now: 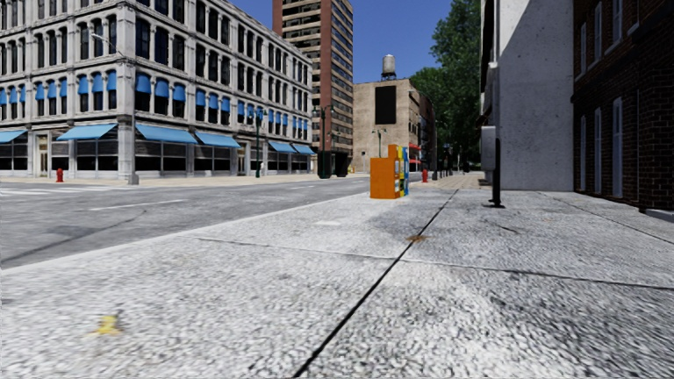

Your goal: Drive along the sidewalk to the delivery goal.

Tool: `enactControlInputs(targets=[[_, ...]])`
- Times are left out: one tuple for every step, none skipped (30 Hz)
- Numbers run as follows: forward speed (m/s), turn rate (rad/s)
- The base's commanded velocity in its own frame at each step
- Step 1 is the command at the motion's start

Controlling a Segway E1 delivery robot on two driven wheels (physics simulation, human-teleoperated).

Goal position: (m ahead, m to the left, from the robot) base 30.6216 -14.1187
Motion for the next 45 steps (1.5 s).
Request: enactControlInputs(targets=[[2.00,-0.27],[2.00,-0.27],[2.00,-0.27],[2.00,-0.27],[2.00,-0.27],[2.00,-0.27],[2.00,-0.28],[2.00,-0.30],[2.00,-0.32],[2.00,-0.32],[2.00,-0.33],[2.00,-0.33],[2.00,-0.37],[2.00,-0.38],[2.00,-0.40],[2.00,-0.41],[2.00,-0.41],[2.00,-0.41],[2.00,-0.41],[2.00,-0.41],[2.00,-0.41],[2.00,-0.41],[2.00,-0.41],[2.00,-0.41],[2.00,-0.41],[2.00,-0.41],[2.00,-0.41],[2.00,-0.41],[2.00,-0.41],[2.00,-0.41],[2.00,-0.41],[2.00,-0.41],[2.00,-0.41],[2.00,-0.41],[2.00,-0.41],[2.00,-0.41],[2.00,-0.41],[2.00,-0.41],[2.00,-0.41],[2.00,-0.41],[2.00,-0.41],[2.00,-0.41],[2.00,-0.02],[2.00,0.00],[2.00,0.00]])
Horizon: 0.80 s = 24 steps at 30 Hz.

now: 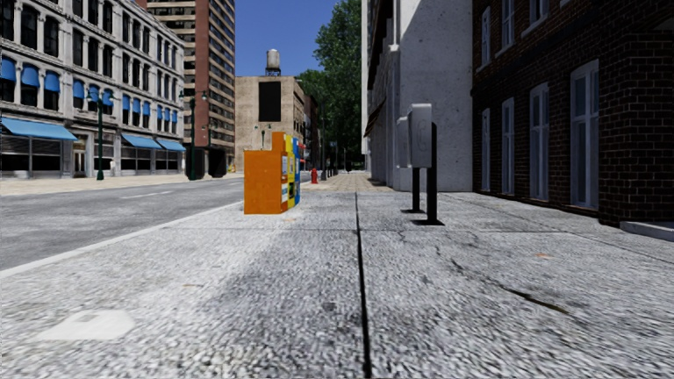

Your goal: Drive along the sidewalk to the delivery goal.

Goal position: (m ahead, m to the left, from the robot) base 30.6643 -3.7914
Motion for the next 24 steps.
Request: enactControlInputs(targets=[[2.00,0.00],[2.00,0.00],[2.00,0.00],[2.00,0.00],[2.00,0.00],[2.00,0.00],[2.00,0.00],[2.00,0.00],[2.00,0.00],[2.00,0.00],[2.00,0.00],[2.00,0.00],[2.00,0.00],[2.00,0.00],[2.00,0.00],[2.00,-0.06],[2.00,-0.11],[2.00,-0.11],[2.00,-0.15],[2.00,-0.17],[2.00,-0.18],[2.00,-0.19],[2.00,-0.19],[2.00,-0.19]])
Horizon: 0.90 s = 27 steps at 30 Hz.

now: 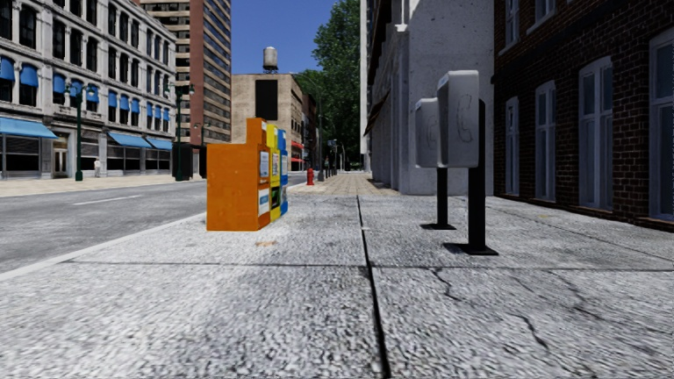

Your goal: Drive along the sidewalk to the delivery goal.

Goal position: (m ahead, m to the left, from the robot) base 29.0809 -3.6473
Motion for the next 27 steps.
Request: enactControlInputs(targets=[[2.00,-0.19],[2.00,-0.19],[2.00,-0.19],[2.00,-0.19],[2.00,-0.19],[2.00,-0.19],[2.00,-0.19],[2.00,-0.19],[2.00,-0.19],[2.00,-0.19],[2.00,-0.19],[2.00,-0.19],[2.00,-0.19],[2.00,-0.19],[2.00,-0.19],[2.00,-0.19],[2.00,-0.19],[2.00,-0.19],[2.00,-0.19],[2.00,-0.19],[2.00,-0.19],[2.00,-0.19],[2.00,-0.19],[2.00,-0.19],[2.00,-0.19],[2.00,-0.19],[2.00,-0.19]])
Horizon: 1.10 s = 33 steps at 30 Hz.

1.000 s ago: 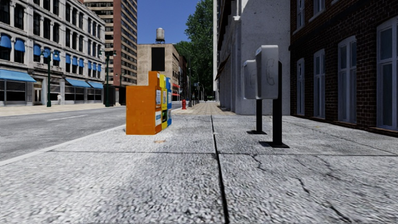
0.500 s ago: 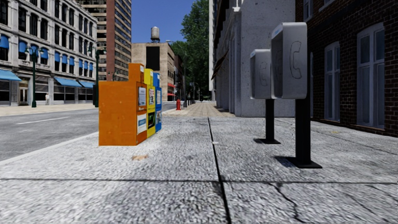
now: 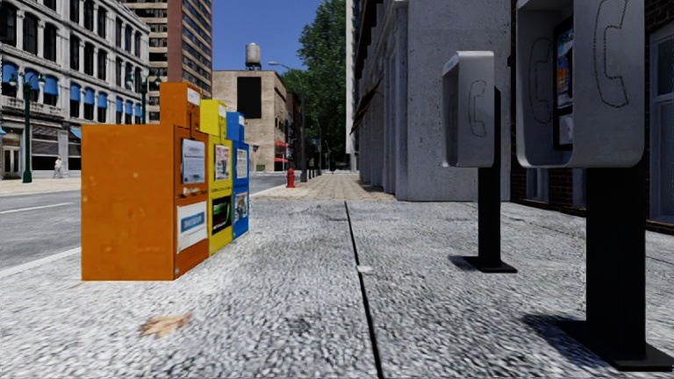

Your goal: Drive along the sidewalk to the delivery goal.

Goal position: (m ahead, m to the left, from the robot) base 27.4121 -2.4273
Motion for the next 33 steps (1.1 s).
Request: enactControlInputs(targets=[[2.00,-0.19],[2.00,0.00],[2.00,0.00],[2.00,0.00],[2.00,0.00],[2.00,0.00],[2.00,0.00],[2.00,0.00],[2.00,0.00],[2.00,0.00],[2.00,0.00],[2.00,0.00],[2.00,0.00],[2.00,0.00],[2.00,0.00],[2.00,0.00],[2.00,0.00],[2.00,0.00],[2.00,0.00],[2.00,0.00],[2.00,0.00],[2.00,0.00],[2.00,0.00],[2.00,0.00],[2.00,0.00],[2.00,0.00],[2.00,0.00],[2.00,0.00],[2.00,0.00],[2.00,0.00],[2.00,0.00],[2.00,0.00],[2.00,0.00]])
